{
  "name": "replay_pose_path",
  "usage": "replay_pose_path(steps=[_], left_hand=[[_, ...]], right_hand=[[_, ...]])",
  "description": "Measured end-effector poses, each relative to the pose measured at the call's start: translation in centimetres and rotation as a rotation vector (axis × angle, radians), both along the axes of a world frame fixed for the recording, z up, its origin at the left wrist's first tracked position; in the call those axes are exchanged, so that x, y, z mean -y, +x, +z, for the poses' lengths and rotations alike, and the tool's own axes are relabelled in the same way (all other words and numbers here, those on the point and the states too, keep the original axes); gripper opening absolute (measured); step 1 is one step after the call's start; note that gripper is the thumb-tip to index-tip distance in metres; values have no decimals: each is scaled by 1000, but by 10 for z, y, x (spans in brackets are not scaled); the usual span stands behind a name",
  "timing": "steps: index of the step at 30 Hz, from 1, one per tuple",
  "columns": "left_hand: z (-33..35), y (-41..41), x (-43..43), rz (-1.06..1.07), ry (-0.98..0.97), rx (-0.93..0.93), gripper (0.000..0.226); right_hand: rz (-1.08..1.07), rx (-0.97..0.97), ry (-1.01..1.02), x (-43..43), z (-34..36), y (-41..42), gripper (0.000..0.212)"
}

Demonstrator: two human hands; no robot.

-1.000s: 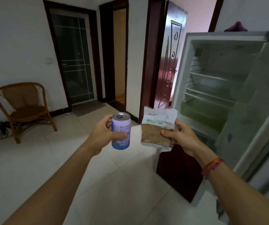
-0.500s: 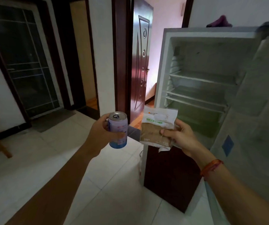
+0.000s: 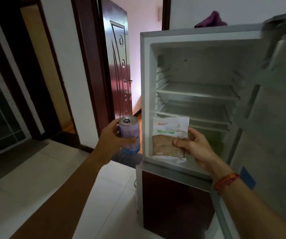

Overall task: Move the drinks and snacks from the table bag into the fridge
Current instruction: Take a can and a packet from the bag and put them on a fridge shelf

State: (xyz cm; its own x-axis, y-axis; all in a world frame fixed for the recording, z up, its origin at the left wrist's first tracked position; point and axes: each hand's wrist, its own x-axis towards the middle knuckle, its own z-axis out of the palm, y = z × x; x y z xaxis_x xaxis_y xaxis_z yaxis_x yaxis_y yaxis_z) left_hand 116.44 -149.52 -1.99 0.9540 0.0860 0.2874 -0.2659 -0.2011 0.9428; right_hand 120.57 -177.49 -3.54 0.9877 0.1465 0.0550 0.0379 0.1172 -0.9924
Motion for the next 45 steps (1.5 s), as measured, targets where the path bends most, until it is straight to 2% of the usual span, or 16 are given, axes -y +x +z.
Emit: replay_pose_path(steps=[3,7,12,20,26,31,39,45], left_hand=[[1,43,12,-51,-38,-9,76],[2,96,27,-88,-41,11,76],[6,161,40,-141,-5,31,61],[36,272,52,-246,-33,46,55],[75,343,70,-299,-80,84,53],[84,386,93,-306,-93,99,59],[95,429,132,-350,-173,111,53],[105,460,152,-343,-172,117,54]], right_hand=[[-41,4,-18,11,1,26,45],[-155,37,-14,25,3,62,48],[-281,74,-34,35,5,103,48],[-468,187,-17,33,45,178,40],[-618,236,-85,40,77,221,35],[-718,237,-90,47,88,252,44],[-790,219,-117,73,96,305,58],[-781,200,-47,91,102,347,51]])
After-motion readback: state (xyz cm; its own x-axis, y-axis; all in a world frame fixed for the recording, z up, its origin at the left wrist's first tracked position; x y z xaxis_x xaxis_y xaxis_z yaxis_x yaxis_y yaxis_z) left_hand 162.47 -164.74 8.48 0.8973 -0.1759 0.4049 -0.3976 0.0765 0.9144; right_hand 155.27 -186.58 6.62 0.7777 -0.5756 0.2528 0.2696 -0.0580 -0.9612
